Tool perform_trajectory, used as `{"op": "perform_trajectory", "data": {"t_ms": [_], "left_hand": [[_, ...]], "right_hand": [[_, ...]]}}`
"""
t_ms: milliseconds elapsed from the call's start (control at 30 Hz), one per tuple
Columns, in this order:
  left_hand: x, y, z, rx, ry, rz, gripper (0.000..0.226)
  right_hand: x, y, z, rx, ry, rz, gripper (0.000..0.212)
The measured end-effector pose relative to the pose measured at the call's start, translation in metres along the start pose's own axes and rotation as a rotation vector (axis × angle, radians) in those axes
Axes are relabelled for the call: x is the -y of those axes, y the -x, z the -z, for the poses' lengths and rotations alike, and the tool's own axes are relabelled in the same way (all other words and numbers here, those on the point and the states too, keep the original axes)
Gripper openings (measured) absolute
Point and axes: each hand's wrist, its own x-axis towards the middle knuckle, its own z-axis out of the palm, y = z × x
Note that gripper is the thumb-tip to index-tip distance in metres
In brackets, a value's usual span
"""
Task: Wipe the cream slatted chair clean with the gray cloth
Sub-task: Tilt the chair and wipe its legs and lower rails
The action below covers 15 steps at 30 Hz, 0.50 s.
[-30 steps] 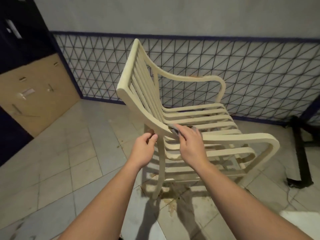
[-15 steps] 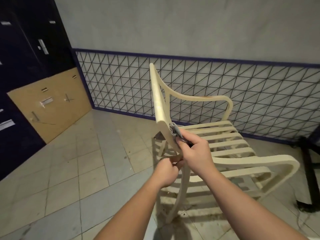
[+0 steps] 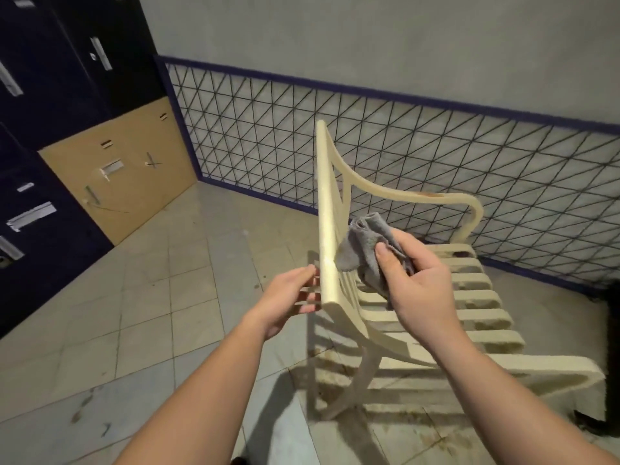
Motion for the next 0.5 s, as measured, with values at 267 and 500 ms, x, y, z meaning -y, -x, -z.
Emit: {"op": "perform_trajectory", "data": {"t_ms": [267, 500], "left_hand": [[-0.095, 0.03, 0.009, -0.067, 0.091, 0.118, 0.035], [-0.132, 0.039, 0.022, -0.087, 0.037, 0.189, 0.029]], "right_hand": [[0.02, 0.021, -0.019, 0.525, 0.612, 0.215, 0.055], [0.067, -0.021, 0.007, 0.353, 0.461, 0.018, 0.048]]}}
